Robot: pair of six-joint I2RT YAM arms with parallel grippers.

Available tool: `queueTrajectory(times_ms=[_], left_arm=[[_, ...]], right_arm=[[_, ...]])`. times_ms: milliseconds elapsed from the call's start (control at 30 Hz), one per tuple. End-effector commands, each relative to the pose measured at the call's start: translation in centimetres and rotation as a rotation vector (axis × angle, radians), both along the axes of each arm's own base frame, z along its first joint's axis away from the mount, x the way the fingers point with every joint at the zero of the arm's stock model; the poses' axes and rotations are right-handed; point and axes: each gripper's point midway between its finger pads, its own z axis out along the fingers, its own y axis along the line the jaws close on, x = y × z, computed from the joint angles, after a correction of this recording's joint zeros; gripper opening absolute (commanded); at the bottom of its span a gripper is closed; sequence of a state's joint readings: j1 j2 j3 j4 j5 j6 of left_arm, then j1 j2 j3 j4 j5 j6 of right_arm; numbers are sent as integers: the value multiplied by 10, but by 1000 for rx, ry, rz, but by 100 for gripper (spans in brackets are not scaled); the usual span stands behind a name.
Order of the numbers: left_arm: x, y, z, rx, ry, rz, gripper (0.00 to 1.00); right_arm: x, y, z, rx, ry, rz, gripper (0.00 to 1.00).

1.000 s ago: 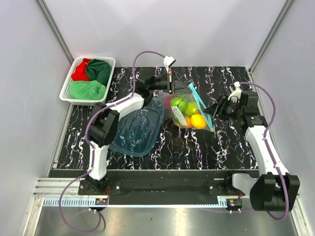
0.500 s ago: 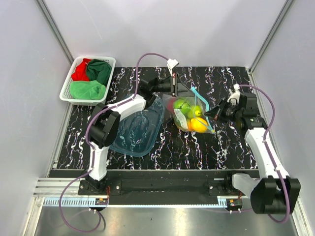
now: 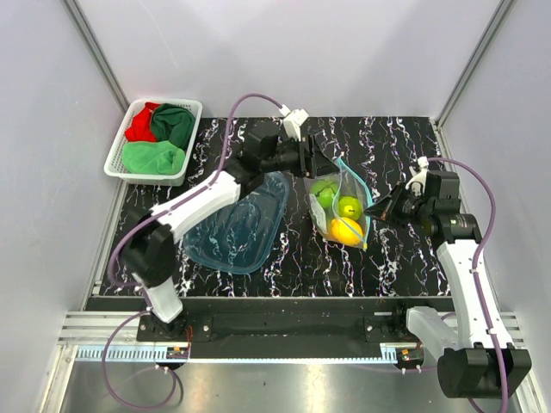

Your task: Open the zip-top bag and remove the fake food

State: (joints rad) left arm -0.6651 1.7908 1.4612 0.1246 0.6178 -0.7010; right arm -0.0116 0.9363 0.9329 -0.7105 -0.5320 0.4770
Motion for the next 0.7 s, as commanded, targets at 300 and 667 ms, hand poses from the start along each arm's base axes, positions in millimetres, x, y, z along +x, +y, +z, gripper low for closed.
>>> queueTrajectory(times_ms=[300, 667], left_arm=[[-71, 17, 71, 243, -444, 207, 42], [-93, -44, 1, 521, -552, 149, 24]], right_arm=[[-8, 8, 33, 35, -55, 38, 0], [-12, 12, 37, 37, -68, 76, 0]])
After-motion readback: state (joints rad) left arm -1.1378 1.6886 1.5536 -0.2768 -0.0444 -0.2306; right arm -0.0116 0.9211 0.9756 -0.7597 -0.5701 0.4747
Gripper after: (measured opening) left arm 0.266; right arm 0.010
